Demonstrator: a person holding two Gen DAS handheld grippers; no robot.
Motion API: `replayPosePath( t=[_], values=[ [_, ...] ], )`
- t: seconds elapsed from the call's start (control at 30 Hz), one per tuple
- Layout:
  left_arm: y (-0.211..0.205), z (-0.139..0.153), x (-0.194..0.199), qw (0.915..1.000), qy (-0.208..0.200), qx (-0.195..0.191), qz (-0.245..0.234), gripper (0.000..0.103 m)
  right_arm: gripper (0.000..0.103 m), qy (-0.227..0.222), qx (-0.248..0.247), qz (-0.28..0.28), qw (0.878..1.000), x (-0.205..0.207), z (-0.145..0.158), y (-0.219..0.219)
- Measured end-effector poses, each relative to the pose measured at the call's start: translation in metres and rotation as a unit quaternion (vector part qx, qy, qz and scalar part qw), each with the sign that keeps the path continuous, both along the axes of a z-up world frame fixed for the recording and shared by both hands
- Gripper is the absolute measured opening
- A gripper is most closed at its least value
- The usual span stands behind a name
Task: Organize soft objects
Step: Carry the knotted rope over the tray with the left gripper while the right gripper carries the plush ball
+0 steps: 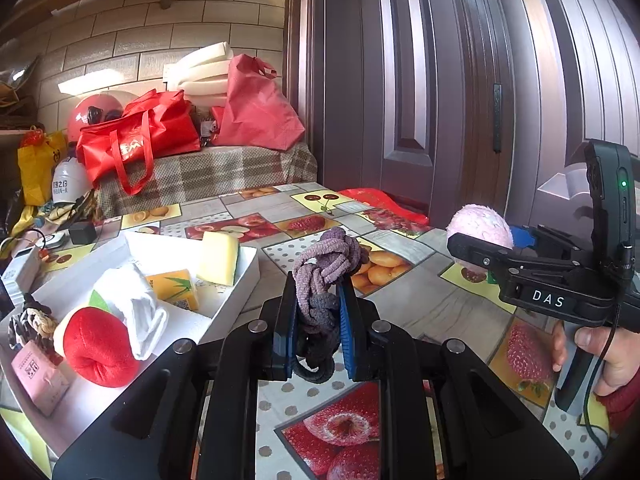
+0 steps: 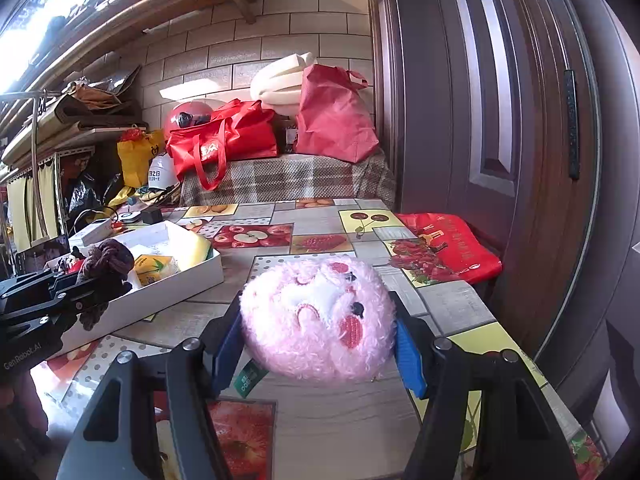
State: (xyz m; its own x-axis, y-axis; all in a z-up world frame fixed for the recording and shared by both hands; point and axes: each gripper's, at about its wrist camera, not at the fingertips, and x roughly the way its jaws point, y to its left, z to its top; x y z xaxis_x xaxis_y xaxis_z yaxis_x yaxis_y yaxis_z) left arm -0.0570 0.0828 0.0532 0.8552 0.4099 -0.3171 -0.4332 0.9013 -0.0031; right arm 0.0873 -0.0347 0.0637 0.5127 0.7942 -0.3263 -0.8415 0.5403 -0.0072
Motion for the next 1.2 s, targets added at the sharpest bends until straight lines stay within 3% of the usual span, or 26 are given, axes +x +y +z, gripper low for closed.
replayPosePath(
  t=[0.5,1.2],
  values=[
    [0.008,-0.001,-0.037,0.9996,-0.002,0.01,0.025,0.016,0.066,0.001,-0.008,0.038,0.999,-0.04,-0.003,0.019],
    [0.059,-0.004,-0.098,0.9948,-0.01,0.0,0.101,0.017,0.066,-0.012,-0.022,0.075,0.997,-0.075,-0.006,0.05]
  ],
)
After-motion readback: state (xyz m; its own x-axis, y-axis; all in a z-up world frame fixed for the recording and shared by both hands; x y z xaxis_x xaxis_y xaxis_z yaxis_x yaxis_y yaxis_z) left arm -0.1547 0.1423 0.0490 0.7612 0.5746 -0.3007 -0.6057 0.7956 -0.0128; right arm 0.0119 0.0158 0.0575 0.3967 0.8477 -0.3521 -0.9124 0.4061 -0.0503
